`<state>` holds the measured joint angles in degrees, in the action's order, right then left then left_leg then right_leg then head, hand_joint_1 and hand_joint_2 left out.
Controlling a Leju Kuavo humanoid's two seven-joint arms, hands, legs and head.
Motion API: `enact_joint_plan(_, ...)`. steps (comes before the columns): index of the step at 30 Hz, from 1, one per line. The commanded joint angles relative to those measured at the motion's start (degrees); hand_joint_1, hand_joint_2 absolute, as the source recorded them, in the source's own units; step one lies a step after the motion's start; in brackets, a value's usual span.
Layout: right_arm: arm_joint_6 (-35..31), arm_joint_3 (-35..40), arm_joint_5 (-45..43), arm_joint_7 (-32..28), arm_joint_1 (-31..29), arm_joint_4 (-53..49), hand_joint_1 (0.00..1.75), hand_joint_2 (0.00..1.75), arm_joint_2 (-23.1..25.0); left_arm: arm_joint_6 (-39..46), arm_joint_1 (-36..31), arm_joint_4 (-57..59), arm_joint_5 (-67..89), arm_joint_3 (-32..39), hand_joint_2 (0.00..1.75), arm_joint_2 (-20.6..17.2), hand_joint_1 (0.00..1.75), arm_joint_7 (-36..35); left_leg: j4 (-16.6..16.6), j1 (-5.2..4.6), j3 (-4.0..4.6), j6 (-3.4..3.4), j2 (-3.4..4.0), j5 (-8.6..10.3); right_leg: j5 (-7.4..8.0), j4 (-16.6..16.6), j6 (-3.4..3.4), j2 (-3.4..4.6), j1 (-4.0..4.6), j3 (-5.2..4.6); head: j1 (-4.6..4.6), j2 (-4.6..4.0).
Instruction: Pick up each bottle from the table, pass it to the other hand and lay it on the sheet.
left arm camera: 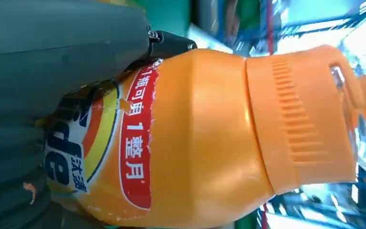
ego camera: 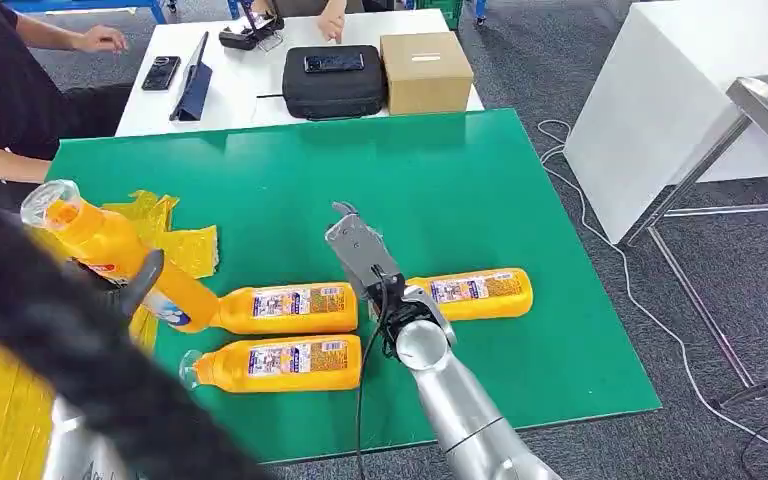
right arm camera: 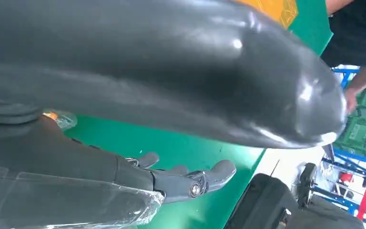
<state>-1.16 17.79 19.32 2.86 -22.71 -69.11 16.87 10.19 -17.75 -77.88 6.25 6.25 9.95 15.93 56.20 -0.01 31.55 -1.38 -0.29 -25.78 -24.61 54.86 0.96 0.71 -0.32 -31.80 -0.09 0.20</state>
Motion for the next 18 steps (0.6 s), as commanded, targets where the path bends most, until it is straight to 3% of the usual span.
enact_joint_plan(1,0.53,-2.33,-0.66,-0.57,-1.1,1.5,0.0,0.0,-2.96,16.78,-9.49,2.33,31.01,-1.6,1.75,-6.75,1.75,-3.49,0.05,0.08,0.02,0.07,-0.13,0.0,-0.03,-0.01,-0.02,-0.19,0.09,0.05,0.0,-0.02)
enact_joint_plan(7,1.49,-1.42,-0.95,-1.07,-2.73,3.61,0.0,0.0,-2.96,27.68,-14.42,18.25,48.94,-6.49,1.75,-9.59,1.75,-6.73,-0.05,0.01,-0.11,0.07,-0.17,0.04,-0.04,-0.04,-0.01,-0.22,0.01,0.15,0.0,-0.02)
enact_joint_plan(9,1.47,-1.33,-1.0,-1.18,-2.88,3.84,0.0,0.0,-2.91,28.35,-14.46,18.97,48.94,-6.57,1.75,-9.45,1.75,-6.43,-0.06,0.01,-0.15,0.06,-0.12,0.03,-0.03,-0.05,-0.01,-0.17,0.01,0.17,0.0,-0.02)
enact_joint_plan(14,1.82,1.22,-1.92,-1.58,-4.45,5.99,0.0,0.0,-3.42,28.81,-16.39,32.47,69.78,-12.36,1.75,-10.3,1.75,-15.57,-0.05,0.03,-0.21,0.08,-0.13,0.0,-0.04,-0.07,-0.01,-0.21,0.02,0.26,0.0,-0.02)
enact_joint_plan(18,1.9,1.7,-2.48,-1.44,-5.19,6.35,0.0,0.0,-3.17,29.63,-17.79,39.44,69.23,-13.28,1.75,-10.19,1.75,-14.41,-0.07,0.01,-0.2,0.08,-0.05,0.0,-0.03,-0.07,-0.01,-0.12,-0.01,0.22,0.0,-0.02)
